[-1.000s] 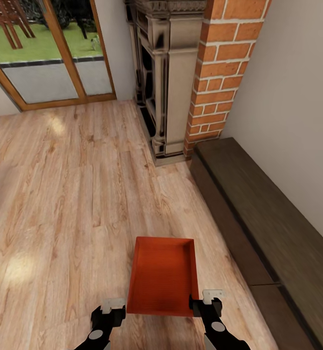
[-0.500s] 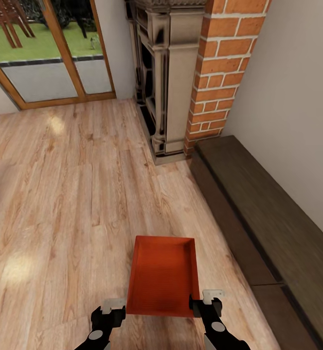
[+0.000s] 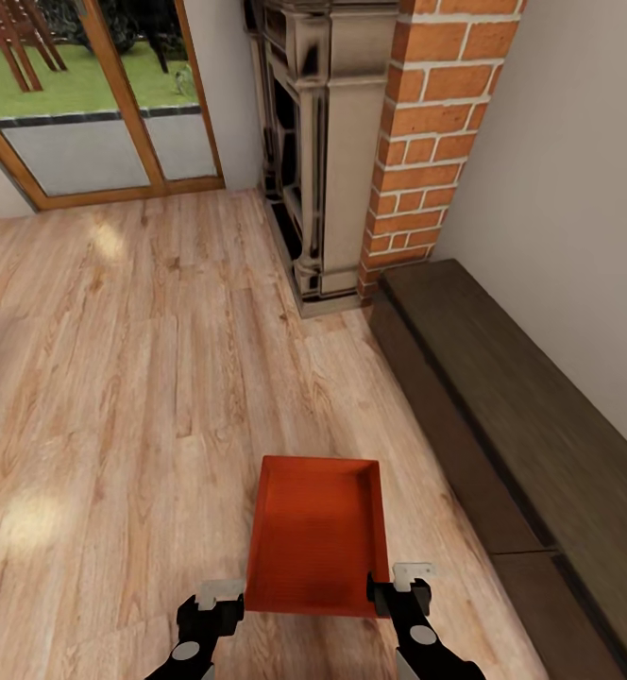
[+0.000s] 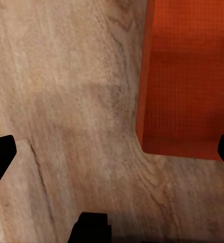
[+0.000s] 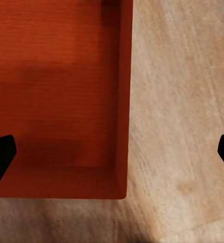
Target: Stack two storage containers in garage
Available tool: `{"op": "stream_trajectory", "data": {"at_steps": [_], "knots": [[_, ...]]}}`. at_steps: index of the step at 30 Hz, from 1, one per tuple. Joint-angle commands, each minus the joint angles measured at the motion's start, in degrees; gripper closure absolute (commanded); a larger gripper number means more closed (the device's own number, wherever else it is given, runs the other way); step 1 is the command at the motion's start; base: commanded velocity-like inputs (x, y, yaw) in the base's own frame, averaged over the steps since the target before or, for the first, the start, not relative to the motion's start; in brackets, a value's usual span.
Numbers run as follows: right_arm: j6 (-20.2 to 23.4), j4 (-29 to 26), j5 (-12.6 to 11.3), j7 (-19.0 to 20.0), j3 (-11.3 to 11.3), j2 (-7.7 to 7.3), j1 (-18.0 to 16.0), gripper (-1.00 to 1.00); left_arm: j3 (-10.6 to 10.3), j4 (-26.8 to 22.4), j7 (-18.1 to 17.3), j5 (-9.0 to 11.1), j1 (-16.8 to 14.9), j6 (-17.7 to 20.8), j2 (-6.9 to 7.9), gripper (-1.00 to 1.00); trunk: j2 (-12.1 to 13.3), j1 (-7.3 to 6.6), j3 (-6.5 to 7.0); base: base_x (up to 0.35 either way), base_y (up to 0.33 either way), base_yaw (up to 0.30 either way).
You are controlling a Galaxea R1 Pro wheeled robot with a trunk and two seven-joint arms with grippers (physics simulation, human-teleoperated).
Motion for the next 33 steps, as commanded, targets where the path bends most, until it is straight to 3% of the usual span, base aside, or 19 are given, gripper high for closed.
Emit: {"op": "stream_trajectory", "data": {"at_steps": [1, 14, 33], "knots": [[-0.1, 0.1, 0.0, -0.5, 0.5, 0.00, 0.0, -1.00, -0.4, 0.1, 0.4, 0.2, 0.0, -0.2, 0.02, -1.00, -0.4, 0.22, -0.21, 0.000, 0.000, 0.000], [-0.1, 0.1, -0.2, -0.8, 0.2, -0.05, 0.0, -1.00, -0.4, 0.1, 0.4, 0.2, 0.0, -0.2, 0.03, -1.00, -5.6, 3.08, -2.55, 0.000, 0.000, -0.130], [-0.1, 0.2, -0.2, -0.7, 0.2, -0.06, 0.0, -1.00, -0.4, 0.1, 0.4, 0.1, 0.0, -0.2, 0.00, -1.00, -13.3, 7.25, -5.96, 0.000, 0.000, -0.007]]}}
